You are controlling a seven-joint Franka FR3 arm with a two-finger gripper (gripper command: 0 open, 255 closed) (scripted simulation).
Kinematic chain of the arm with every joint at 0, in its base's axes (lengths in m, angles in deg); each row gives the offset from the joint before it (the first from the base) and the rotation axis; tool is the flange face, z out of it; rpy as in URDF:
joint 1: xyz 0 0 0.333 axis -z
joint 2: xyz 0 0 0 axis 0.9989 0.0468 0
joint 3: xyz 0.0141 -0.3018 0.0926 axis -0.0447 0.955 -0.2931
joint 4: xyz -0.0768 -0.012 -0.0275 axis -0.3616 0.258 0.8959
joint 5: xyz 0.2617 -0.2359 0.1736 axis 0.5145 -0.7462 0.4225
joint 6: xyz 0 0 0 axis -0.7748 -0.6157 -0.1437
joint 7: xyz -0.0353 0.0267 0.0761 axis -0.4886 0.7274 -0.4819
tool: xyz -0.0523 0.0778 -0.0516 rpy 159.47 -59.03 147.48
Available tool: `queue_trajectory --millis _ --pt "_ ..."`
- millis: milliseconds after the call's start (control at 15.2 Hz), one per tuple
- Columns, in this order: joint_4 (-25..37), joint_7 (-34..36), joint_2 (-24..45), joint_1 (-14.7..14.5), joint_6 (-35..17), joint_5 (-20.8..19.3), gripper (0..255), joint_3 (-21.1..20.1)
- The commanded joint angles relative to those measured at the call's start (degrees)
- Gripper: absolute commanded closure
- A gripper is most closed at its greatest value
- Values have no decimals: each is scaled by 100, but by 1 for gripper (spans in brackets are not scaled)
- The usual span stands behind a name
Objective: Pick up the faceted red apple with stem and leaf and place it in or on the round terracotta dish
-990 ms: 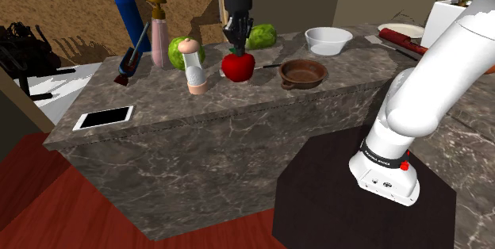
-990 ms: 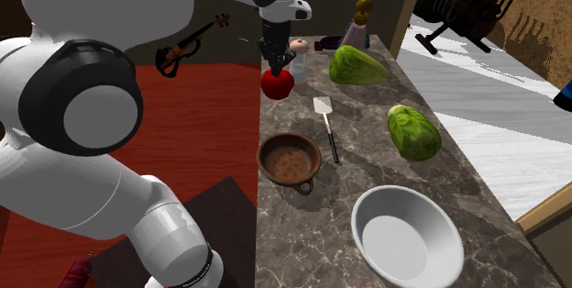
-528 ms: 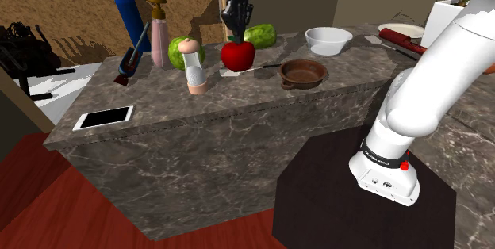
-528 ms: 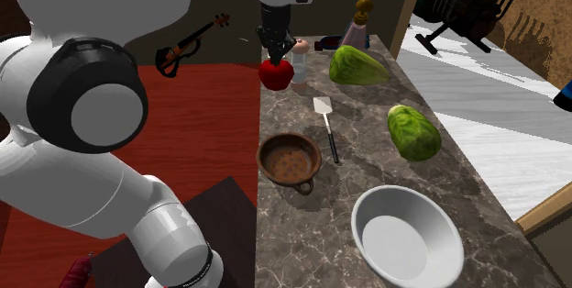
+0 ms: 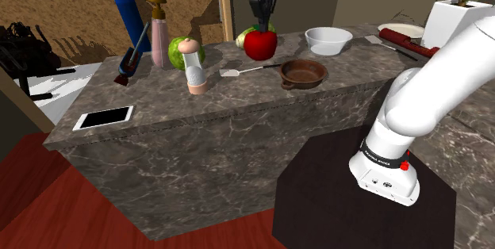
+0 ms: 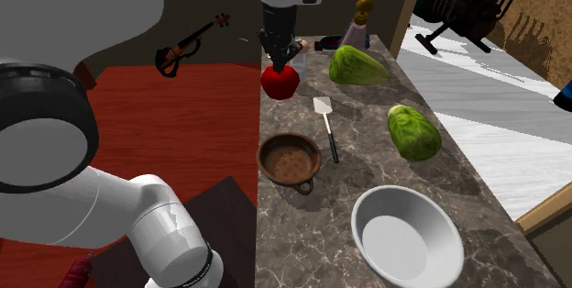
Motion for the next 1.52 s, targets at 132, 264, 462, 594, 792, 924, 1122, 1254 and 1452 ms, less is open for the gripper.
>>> queue_trajectory --millis 132,264,462,594,792,924,1122,1254,1452 --pt "-359 -447 -564 115 241 -75 255 347" --pt "-487 -673 -810 175 377 -147 255 531" --pt "-628 -1015 -1140 265 590 -286 255 815" --pt "-688 -1247 -1334 326 735 -399 255 1009" --pt "-829 -1486 -1544 387 812 -528 255 1210" --pt "-1040 -1490 -1612 391 670 -532 255 1210" --pt "-1346 -1497 -1707 396 458 -537 255 1211" --pt "-1545 -1502 -1765 399 317 -540 255 1211" --pt "-1836 -1509 -1843 404 105 -545 255 1213"
